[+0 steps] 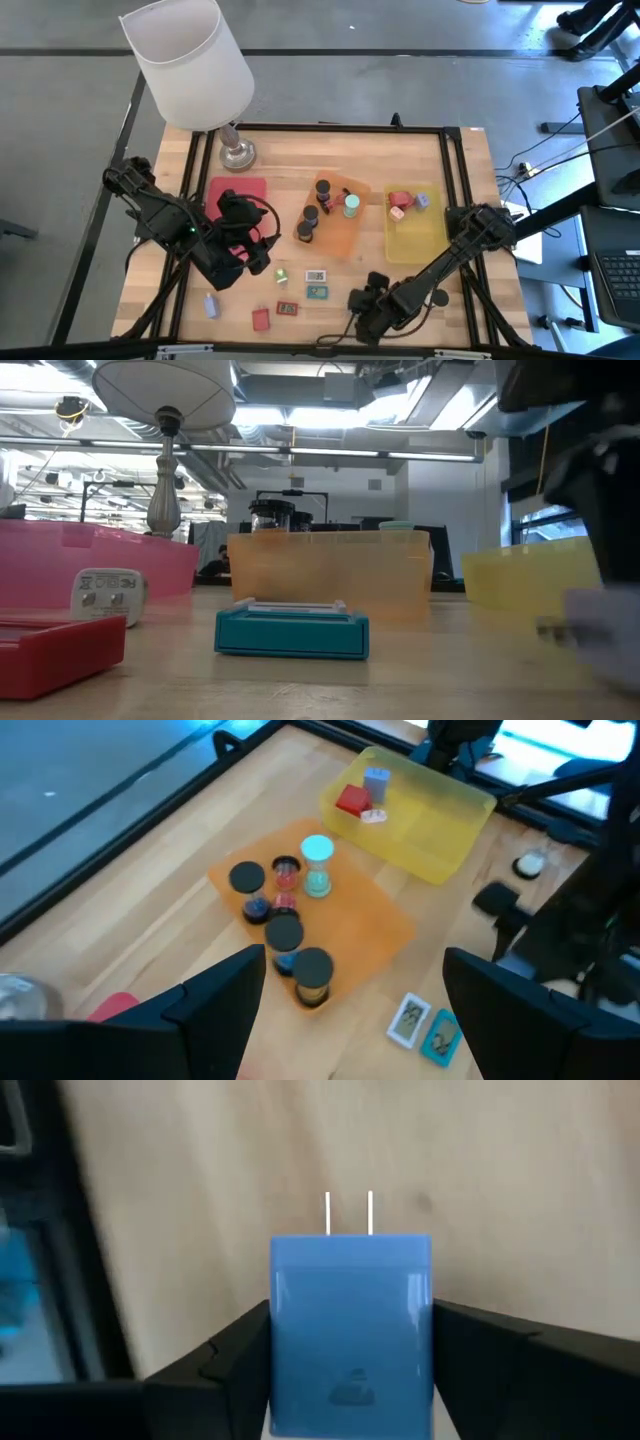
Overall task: Pick & Place Office items
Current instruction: Put the right light blue charger adapter into the yellow bin
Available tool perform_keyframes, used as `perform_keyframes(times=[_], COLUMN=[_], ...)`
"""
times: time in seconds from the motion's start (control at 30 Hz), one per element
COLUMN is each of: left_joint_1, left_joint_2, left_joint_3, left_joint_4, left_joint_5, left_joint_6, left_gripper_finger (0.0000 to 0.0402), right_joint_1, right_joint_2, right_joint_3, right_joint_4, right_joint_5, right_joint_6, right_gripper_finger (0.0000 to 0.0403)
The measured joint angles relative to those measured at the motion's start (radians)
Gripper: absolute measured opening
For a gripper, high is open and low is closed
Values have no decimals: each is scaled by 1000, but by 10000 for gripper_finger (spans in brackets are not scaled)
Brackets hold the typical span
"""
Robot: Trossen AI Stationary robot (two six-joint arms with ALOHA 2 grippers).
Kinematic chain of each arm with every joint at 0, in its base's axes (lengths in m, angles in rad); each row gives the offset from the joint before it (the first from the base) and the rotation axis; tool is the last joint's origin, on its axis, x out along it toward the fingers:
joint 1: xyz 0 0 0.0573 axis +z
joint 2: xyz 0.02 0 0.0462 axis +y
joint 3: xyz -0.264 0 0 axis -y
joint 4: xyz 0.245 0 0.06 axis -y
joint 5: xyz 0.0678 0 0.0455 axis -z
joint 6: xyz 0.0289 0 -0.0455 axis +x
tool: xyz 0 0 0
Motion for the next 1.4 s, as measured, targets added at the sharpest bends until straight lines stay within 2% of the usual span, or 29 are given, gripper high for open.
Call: perform_keyframes(times=[0.1,0.27,0.43,0.5,0.73,0.9,1.03,1.2,1.4], left_joint_1=[-10,-18,-19,-18,-18,-18,-16,-16,-6], left_joint_2=[0,0,0,0,0,0,0,0,0], left_joint_3=[0,0,0,0,0,0,0,0,0], left_joint_4=[-58,-148,-145,-145,-145,-145,-145,-145,-144], left_joint_5=[-19,-52,-56,-63,-101,-101,-106,-171,-253], left_joint_6=[-43,-126,-118,-117,-117,-125,-133,-186,-249], left_gripper_finger=[301,301,301,301,301,301,301,301,301], right_joint_1=[-28,-82,-141,-161,-221,-231,-231,-233,-233], right_joint_2=[-80,-234,-396,-466,-713,-828,-849,-849,-849], right_joint_3=[0,0,-29,-77,-403,-622,-745,-847,-909], right_joint_4=[-121,-334,-526,-570,-553,-466,-406,-301,-229], right_joint_5=[19,84,234,255,239,182,139,139,191], right_joint_6=[-20,-82,-99,-73,176,360,460,553,695], right_gripper_finger=[212,238,223,215,234,230,224,233,233])
